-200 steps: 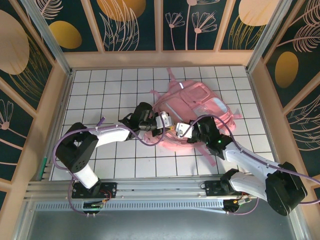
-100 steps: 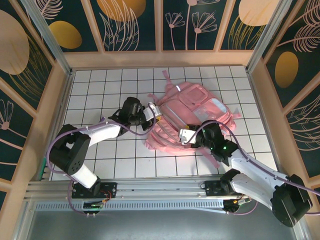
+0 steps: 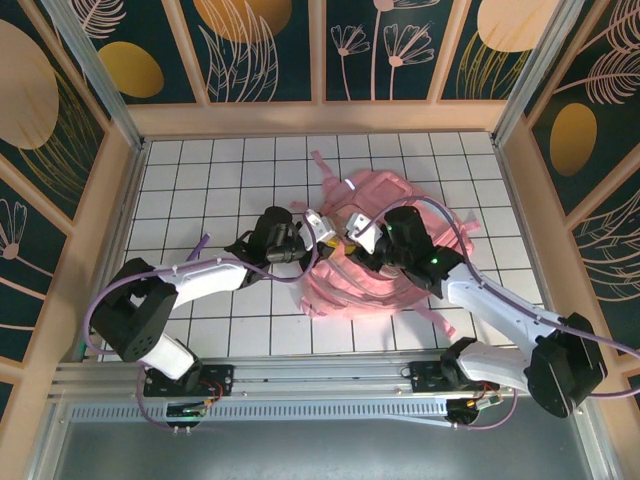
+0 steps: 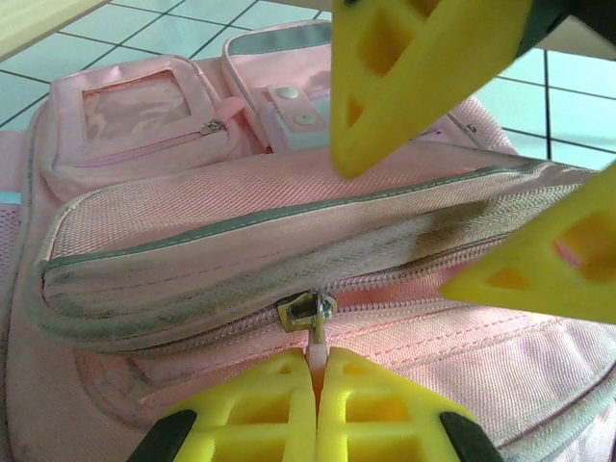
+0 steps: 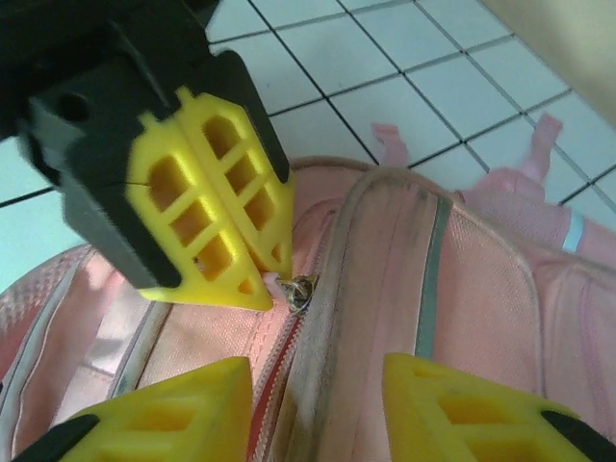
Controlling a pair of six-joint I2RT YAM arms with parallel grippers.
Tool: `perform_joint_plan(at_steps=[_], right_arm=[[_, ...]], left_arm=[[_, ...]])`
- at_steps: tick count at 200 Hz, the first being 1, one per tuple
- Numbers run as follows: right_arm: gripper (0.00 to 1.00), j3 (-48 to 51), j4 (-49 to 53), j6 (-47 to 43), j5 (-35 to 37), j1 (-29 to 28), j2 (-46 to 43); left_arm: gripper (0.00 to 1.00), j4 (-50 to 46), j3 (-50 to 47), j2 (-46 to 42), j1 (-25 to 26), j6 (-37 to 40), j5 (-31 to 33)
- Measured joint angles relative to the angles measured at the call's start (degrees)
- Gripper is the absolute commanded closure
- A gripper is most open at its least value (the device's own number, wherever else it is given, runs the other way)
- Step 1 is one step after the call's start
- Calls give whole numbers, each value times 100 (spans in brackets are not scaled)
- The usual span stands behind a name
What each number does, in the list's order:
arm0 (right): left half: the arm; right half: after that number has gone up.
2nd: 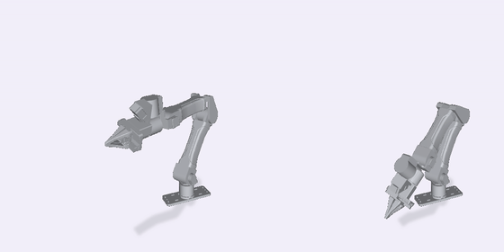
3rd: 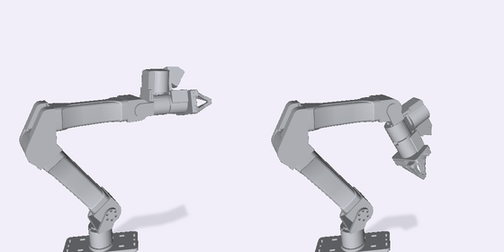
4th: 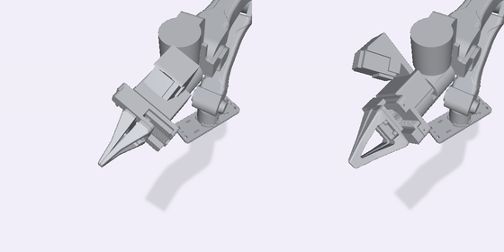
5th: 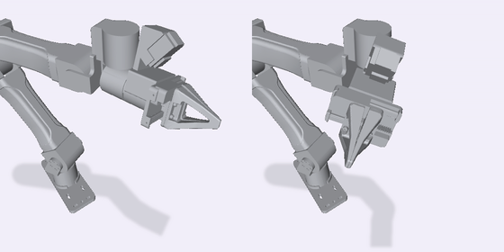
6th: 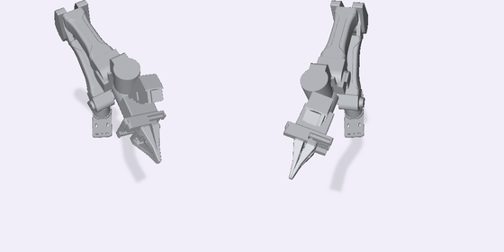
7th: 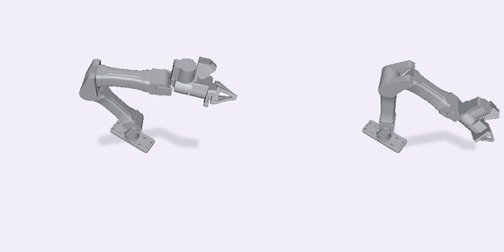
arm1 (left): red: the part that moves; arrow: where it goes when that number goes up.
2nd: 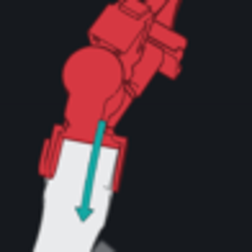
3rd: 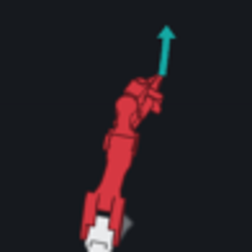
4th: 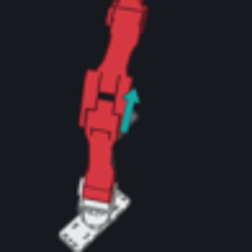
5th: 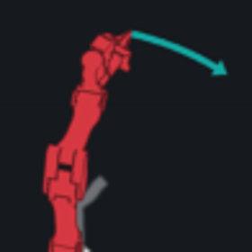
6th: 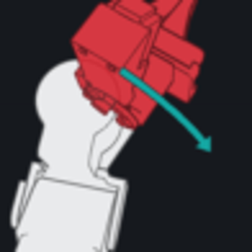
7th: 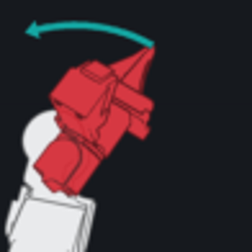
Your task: Pack books, pencil case, and school supplies into a backpack
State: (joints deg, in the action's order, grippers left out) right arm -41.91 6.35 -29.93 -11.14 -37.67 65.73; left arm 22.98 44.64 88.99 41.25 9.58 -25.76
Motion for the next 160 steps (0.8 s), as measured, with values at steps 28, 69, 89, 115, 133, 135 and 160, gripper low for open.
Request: perform_joint_plan(at_steps=[28, 69, 89, 115, 133, 135, 160], right_arm=[[89, -22, 35, 175, 212, -48, 256], [100, -350, 476, -389, 107, -68, 422], [100, -544, 800, -1207, -46, -70, 422], [100, -728, 1062, -2352, -256, -205, 420], [100, -739, 1147, -3042, -313, -323, 417], [100, -739, 1154, -3088, -310, -332, 417], [100, -739, 1228, -3818, -210, -354, 413]], left_arm=[[100, -83, -15, -92, 33, -90, 15], [100, -448, -9, -280, -28, -20, 273], [100, -651, -9, -437, -404, 48, 186], [100, -885, -9, -549, -1097, 317, 44], [100, -1163, -2, -529, -1357, 592, -85], [100, -1200, 0, -518, -1375, 634, -105], [100, -1451, 59, -374, -1473, 931, -264]])
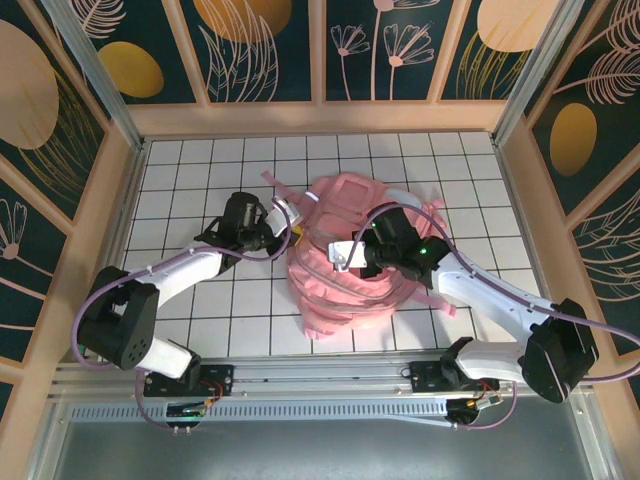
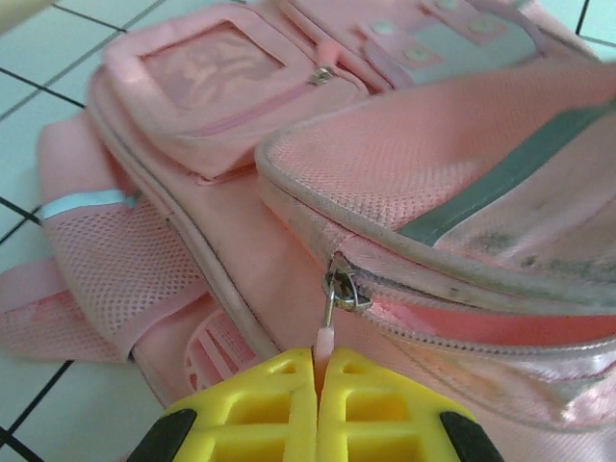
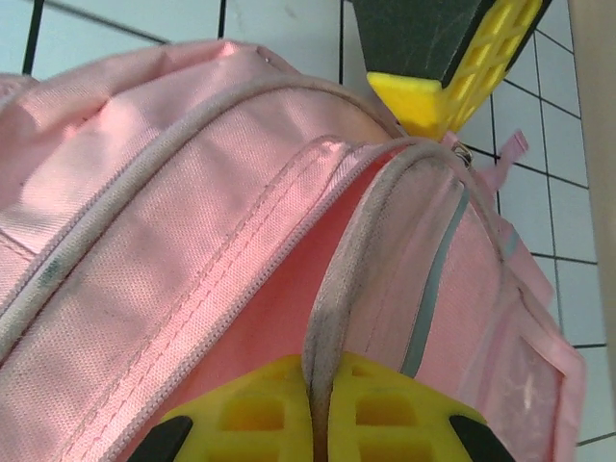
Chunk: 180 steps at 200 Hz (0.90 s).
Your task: Pack books, pencil case, and school supplies into a backpack
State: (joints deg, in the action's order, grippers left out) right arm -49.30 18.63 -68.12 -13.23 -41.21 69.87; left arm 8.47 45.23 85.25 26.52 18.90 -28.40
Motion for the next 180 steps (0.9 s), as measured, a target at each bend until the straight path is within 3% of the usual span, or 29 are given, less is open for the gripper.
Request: perform_joint_plan(at_steps=[58, 106, 136, 151, 180], right_arm=[[100, -190, 155, -1362, 4, 105, -44], [100, -409, 352, -2323, 15, 160, -44], [100, -356, 315, -2435, 122, 160, -72], [100, -264, 365, -2321, 68, 146, -184], [100, -232, 361, -1624, -149, 92, -308]], left_arm=[[100, 179, -313, -7, -33, 59, -114], [100, 81, 203, 413, -31, 129, -98], [76, -275, 824, 883, -28, 280, -11], [62, -363, 1110, 1064, -116, 229, 487], [19, -400, 1172, 907, -503, -192, 1392]])
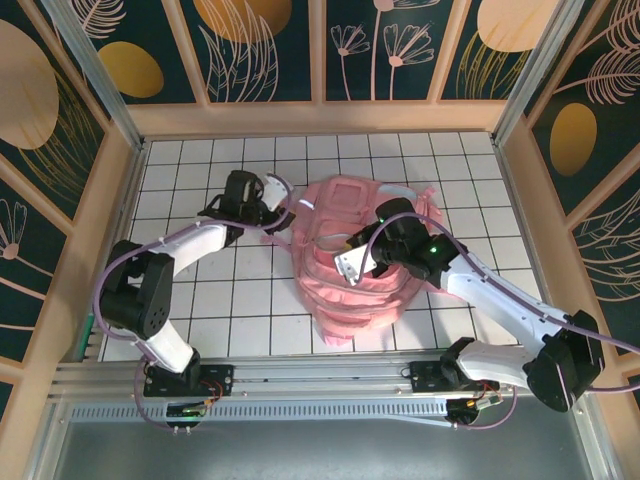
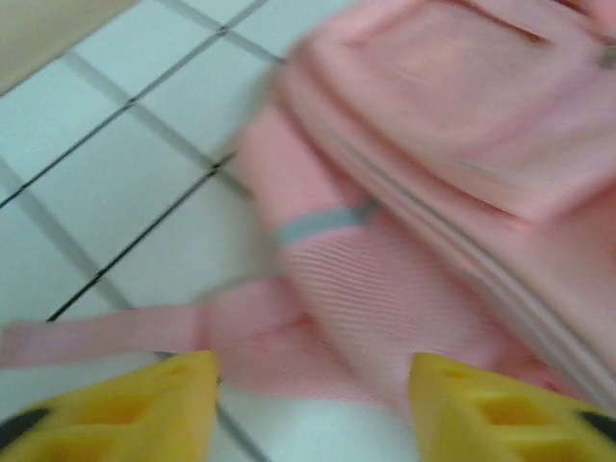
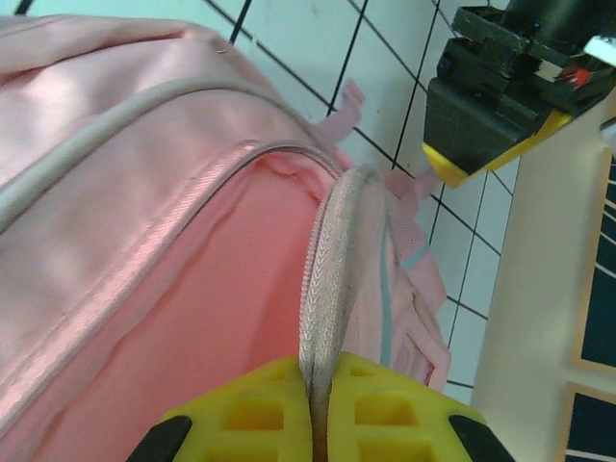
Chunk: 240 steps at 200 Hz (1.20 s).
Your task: Pack books, pencil case, and school supplies into a backpack
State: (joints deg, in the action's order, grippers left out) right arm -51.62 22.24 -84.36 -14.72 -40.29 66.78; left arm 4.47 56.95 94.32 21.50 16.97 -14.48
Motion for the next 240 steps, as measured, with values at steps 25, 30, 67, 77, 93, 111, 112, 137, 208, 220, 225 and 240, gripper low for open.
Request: perform_joint_plan(at_steps=[25, 30, 67, 77, 93, 111, 112, 137, 208, 220, 225, 240], right_arm=[[100, -9, -157, 988, -166, -26, 149], [100, -9, -212, 1176, -173, -31, 201], [100, -7, -658, 2218, -188, -31, 455], [100, -7, -780, 2406, -190, -13, 487], [100, -7, -938, 2616, -234, 31, 570], [100, -7, -1021, 2758, -341, 81, 664], [100, -7, -1023, 2761, -343, 83, 667], [100, -7, -1071, 2955, -411, 127, 691], [100, -7, -1222, 3394, -476, 308, 684], [100, -7, -1217, 3394, -479, 315, 669], [100, -7, -1215, 3397, -479, 315, 660], [100, -7, -1193, 3394, -479, 319, 625]], left_arm=[[1, -317, 52, -584, -28, -883, 1102], [1, -457, 107, -684, -24, -1064, 1318], [1, -1823, 772, -1073, -439, -2743, 2378], [1, -2175, 761, -1106, -743, -3077, 2444], [1, -2658, 605, -1108, -1180, -3373, 2555], [1, -3298, 485, -981, -1545, -3440, 2745], [1, -3320, 485, -970, -1554, -3436, 2752], [6, -3987, 487, -503, -1681, -3086, 3064], [13, -4634, 649, 874, -2162, -2109, 2793], [21, -4653, 710, 973, -2162, -2052, 2708], [26, -4671, 750, 1010, -2162, -2033, 2682], [42, -4758, 852, 1121, -2159, -1917, 2457]])
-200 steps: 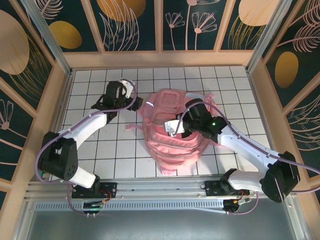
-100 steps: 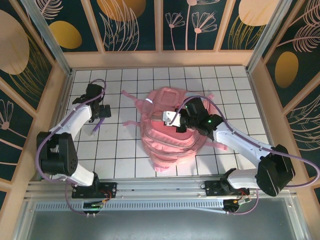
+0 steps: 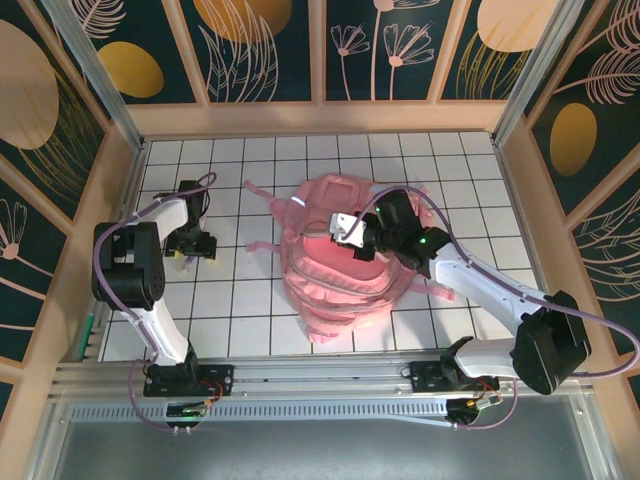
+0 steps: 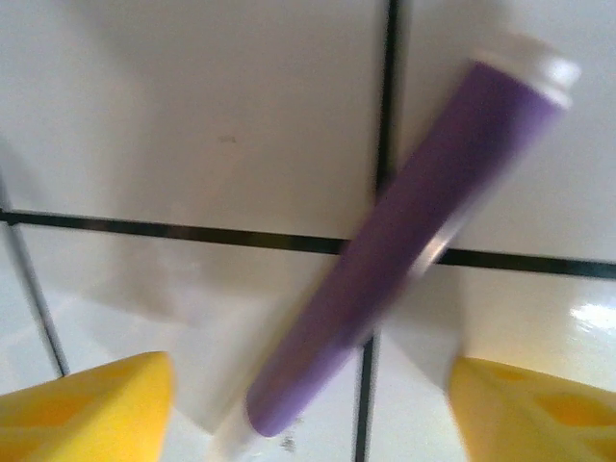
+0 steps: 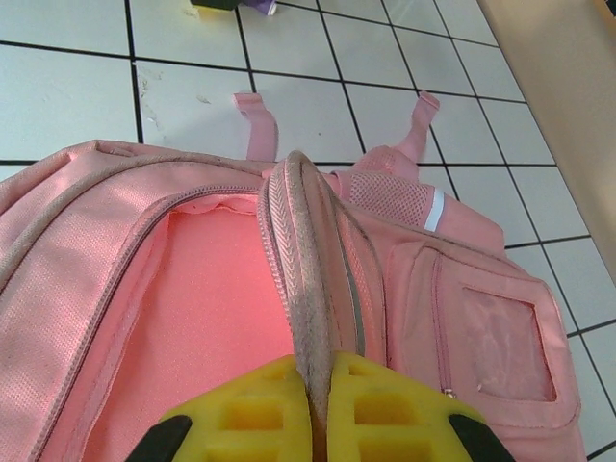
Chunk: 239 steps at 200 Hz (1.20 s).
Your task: Pack books, pencil case, and school supplies into a backpack
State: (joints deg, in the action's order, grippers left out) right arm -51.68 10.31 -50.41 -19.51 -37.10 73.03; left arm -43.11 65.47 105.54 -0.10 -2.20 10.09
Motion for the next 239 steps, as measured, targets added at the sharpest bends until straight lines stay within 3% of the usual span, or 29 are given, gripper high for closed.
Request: perform_joint_plan(at_steps=[34, 67, 95, 129, 151, 174, 204, 239], right_arm=[[100, 0, 46, -2, 0, 31, -79], [100, 0, 48, 0, -9, 70, -90], [100, 0, 42, 114, -4, 70, -83], [100, -2, -168, 684, 107, 114, 105], [100, -2, -422, 1165, 197, 155, 232], [100, 7, -765, 1604, 348, 199, 310], [100, 87, -1246, 2009, 509, 334, 407], [100, 295, -1705, 2498, 553, 468, 407]], left_arm=[[75, -111, 127, 157, 11, 81, -544], [87, 138, -127, -87, -4, -98, -769], [89, 448, -442, -511, -52, -505, -1108], [91, 1252, -1141, -2122, 111, -1781, -2271], [90, 2142, -1714, -3370, 872, -3165, -2817], [92, 2968, -2109, -4000, 1899, -4575, -2977], [95, 3652, -2184, -3963, 3056, -5869, -2791], [93, 4000, -1875, -3327, 4251, -6907, -2201]])
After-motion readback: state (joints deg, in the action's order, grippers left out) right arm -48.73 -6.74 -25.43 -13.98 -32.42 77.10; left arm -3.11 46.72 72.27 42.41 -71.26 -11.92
